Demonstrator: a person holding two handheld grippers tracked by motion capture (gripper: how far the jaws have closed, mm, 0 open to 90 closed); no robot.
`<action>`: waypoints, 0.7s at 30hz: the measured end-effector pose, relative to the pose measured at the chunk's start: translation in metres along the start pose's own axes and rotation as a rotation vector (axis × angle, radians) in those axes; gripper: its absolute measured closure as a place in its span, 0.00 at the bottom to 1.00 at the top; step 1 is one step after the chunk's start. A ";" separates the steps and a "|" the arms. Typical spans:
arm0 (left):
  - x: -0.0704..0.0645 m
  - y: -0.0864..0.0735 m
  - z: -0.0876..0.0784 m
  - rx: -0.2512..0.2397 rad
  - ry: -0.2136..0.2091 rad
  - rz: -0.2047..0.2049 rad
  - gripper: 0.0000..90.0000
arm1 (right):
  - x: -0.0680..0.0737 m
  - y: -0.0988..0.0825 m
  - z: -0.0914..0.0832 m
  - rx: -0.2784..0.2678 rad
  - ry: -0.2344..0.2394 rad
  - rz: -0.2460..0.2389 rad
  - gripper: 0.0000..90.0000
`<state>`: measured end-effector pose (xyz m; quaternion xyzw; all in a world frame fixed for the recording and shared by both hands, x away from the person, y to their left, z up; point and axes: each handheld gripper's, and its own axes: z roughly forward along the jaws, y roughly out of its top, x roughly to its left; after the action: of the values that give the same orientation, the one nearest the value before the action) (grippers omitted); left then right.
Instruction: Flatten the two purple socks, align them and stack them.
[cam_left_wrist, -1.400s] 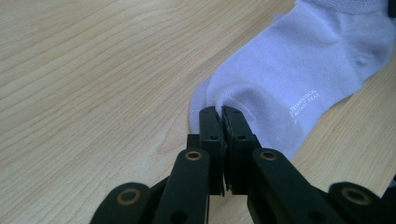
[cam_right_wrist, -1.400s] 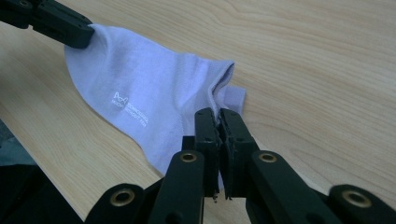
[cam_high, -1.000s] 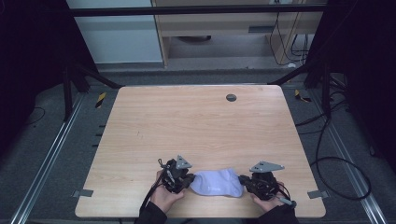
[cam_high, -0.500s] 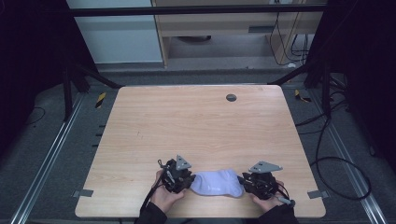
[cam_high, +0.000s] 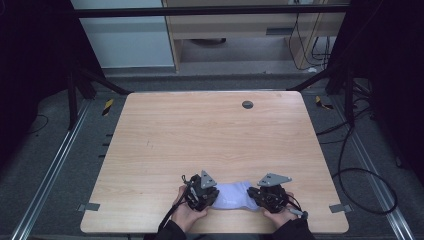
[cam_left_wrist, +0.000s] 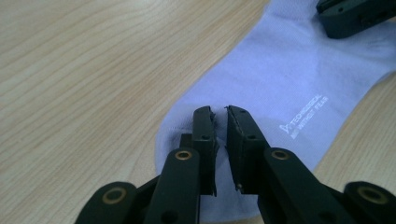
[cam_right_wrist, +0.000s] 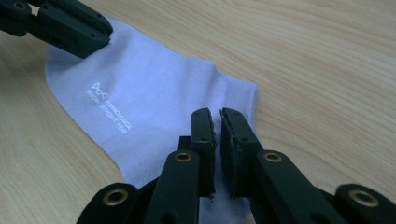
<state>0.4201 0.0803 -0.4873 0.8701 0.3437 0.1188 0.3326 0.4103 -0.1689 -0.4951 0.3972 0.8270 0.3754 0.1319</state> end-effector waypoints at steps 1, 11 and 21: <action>0.000 0.000 0.000 0.001 -0.002 -0.001 0.90 | -0.001 -0.001 0.000 0.003 -0.006 0.003 0.93; 0.004 0.000 -0.007 -0.024 -0.008 -0.008 0.85 | -0.004 -0.004 -0.006 -0.018 0.019 0.029 0.85; 0.032 -0.002 -0.030 -0.134 0.038 -0.069 0.59 | -0.035 -0.009 -0.028 -0.152 -0.107 0.122 0.55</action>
<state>0.4297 0.1182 -0.4664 0.8311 0.3710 0.1466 0.3874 0.4135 -0.2141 -0.4851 0.4549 0.7623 0.4228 0.1825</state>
